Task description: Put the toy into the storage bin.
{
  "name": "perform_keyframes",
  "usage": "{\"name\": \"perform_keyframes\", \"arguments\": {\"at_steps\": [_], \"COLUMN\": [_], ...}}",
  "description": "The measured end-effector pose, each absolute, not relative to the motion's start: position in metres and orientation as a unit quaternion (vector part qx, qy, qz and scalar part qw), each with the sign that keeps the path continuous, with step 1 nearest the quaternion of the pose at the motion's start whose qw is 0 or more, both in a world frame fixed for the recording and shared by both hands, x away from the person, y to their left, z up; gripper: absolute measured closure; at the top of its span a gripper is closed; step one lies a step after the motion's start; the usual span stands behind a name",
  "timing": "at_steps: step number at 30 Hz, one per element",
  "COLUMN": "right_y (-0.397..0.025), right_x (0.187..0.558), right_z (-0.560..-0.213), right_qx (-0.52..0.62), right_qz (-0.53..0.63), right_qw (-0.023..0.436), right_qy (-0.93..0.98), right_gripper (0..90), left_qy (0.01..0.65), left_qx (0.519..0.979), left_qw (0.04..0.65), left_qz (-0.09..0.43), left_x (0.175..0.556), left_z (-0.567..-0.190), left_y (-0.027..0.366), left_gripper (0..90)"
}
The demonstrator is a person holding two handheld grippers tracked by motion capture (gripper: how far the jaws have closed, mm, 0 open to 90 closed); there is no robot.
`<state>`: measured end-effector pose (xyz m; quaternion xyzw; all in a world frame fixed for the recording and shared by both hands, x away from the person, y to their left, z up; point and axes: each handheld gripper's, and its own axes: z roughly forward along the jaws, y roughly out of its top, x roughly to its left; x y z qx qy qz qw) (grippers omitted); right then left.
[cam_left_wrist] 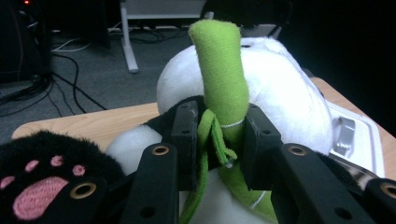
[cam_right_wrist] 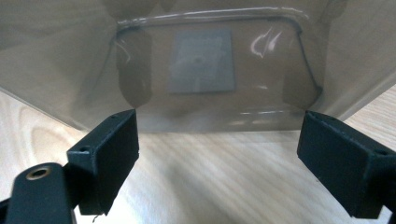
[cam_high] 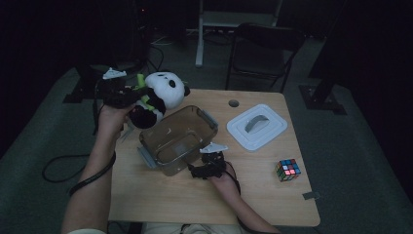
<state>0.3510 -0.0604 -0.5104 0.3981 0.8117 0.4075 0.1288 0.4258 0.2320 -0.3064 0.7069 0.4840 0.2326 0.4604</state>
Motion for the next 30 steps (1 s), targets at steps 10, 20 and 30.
{"name": "perform_keyframes", "arguments": {"at_steps": [10, 20, 30], "right_y": [-0.058, -0.066, -0.079], "right_x": [0.356, 0.352, 0.352], "right_z": [-0.51, -0.507, -0.512], "right_qx": [0.4, 0.4, 0.412], "right_qz": [0.41, 0.416, 0.413], "right_qw": [0.124, 0.123, 0.117], "right_qy": [0.81, 0.807, 0.804], "right_gripper": [12.5, 12.5, 12.5], "left_qy": [0.445, 0.419, 0.404], "left_qx": [0.733, 0.761, 0.787], "left_qw": [0.468, 0.448, 0.425], "left_qz": [0.212, 0.211, 0.192], "left_x": [0.409, 0.397, 0.394], "left_z": [-0.306, -0.32, -0.337], "left_y": [0.209, 0.187, 0.175], "left_gripper": [71.3, 71.1, 70.5]}}
